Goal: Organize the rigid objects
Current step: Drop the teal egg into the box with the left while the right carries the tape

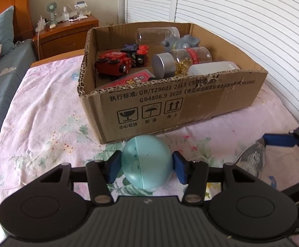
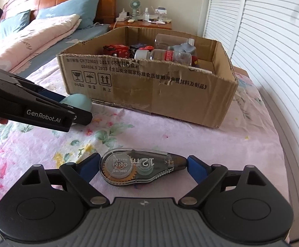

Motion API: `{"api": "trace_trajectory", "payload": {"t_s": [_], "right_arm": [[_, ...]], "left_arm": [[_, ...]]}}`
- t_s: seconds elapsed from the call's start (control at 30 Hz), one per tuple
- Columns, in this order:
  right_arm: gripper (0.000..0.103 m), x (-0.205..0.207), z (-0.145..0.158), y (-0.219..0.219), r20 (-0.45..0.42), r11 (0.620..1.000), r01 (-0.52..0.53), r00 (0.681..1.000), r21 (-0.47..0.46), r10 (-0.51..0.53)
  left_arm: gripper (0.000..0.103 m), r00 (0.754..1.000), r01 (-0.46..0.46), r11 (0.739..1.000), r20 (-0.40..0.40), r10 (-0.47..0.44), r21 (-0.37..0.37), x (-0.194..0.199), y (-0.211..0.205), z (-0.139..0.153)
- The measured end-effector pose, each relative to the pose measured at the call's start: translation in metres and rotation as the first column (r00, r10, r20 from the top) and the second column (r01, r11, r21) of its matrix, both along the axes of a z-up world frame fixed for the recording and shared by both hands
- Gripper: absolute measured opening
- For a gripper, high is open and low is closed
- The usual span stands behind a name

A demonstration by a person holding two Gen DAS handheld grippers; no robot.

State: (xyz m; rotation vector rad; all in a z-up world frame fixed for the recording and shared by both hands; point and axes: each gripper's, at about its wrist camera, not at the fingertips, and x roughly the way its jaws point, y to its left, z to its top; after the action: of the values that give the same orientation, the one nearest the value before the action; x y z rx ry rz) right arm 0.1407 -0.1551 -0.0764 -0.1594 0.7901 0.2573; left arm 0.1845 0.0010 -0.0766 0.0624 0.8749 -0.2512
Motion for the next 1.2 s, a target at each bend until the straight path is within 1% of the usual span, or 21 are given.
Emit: {"api": "trace_trajectory", "payload": {"t_s": [0.17, 0.27, 0.37, 0.53, 0.63, 0.73, 0.87, 1.0, 1.07, 1.1, 1.13, 1.17, 1.2], "right_arm": [[0.093, -0.002, 0.012, -0.006, 0.002, 0.999, -0.048, 0.999, -0.02, 0.048], [0.093, -0.003, 0.019, -0.01, 0.0, 0.997, -0.073, 0.997, -0.024, 0.073], [0.093, -0.004, 0.026, -0.014, 0.002, 0.995, -0.094, 0.996, -0.025, 0.094], [0.093, -0.007, 0.043, -0.019, 0.016, 0.992, -0.127, 0.992, -0.017, 0.127], [0.093, -0.007, 0.056, -0.021, 0.04, 0.99, -0.14, 0.989, -0.015, 0.14], [0.093, -0.005, 0.069, -0.023, 0.068, 0.99, -0.144, 0.987, -0.01, 0.144], [0.093, -0.001, 0.08, -0.025, 0.096, 0.99, -0.138, 0.986, -0.008, 0.138], [0.093, 0.003, 0.087, -0.026, 0.109, 0.992, -0.125, 0.986, -0.009, 0.125], [0.093, 0.004, 0.088, -0.026, 0.108, 0.992, -0.123, 0.986, -0.011, 0.123], [0.093, 0.005, 0.089, -0.026, 0.109, 0.992, -0.122, 0.987, -0.014, 0.123], [0.093, 0.006, 0.089, -0.025, 0.109, 0.993, -0.12, 0.987, -0.018, 0.121], [0.093, 0.007, 0.09, -0.026, 0.108, 0.993, -0.119, 0.987, -0.02, 0.12], [0.093, 0.009, 0.091, -0.026, 0.107, 0.993, -0.117, 0.987, -0.017, 0.119]], "left_arm": [[0.052, 0.998, 0.055, 0.998, -0.013, -0.055, 0.012, -0.008, 0.003, 0.011], [0.052, 0.996, 0.088, 0.996, -0.008, -0.087, 0.033, -0.014, 0.004, 0.022], [0.052, 0.993, 0.118, 0.993, -0.007, -0.118, 0.031, -0.019, 0.006, 0.036], [0.052, 0.988, 0.146, 0.989, 0.053, -0.147, 0.026, -0.021, 0.006, 0.068], [0.052, 0.986, 0.133, 0.991, 0.097, -0.133, 0.014, -0.011, 0.005, 0.083], [0.052, 0.982, 0.118, 0.993, 0.145, -0.119, 0.019, 0.004, 0.001, 0.093], [0.052, 0.986, 0.087, 0.996, 0.142, -0.089, 0.019, 0.032, 0.0, 0.089], [0.052, 0.99, 0.047, 0.999, 0.133, -0.05, 0.024, 0.053, 0.002, 0.074], [0.063, 0.989, 0.016, 0.999, 0.145, -0.021, 0.035, 0.057, 0.004, 0.069], [0.08, 0.99, 0.002, 0.999, 0.143, -0.007, 0.037, 0.057, 0.005, 0.068], [0.095, 0.989, -0.01, 0.999, 0.149, 0.005, 0.033, 0.055, 0.007, 0.068], [0.097, 0.986, -0.015, 1.0, 0.164, 0.011, 0.025, 0.051, 0.009, 0.07], [0.098, 0.982, -0.012, 1.0, 0.186, 0.009, 0.016, 0.045, 0.011, 0.071]]}}
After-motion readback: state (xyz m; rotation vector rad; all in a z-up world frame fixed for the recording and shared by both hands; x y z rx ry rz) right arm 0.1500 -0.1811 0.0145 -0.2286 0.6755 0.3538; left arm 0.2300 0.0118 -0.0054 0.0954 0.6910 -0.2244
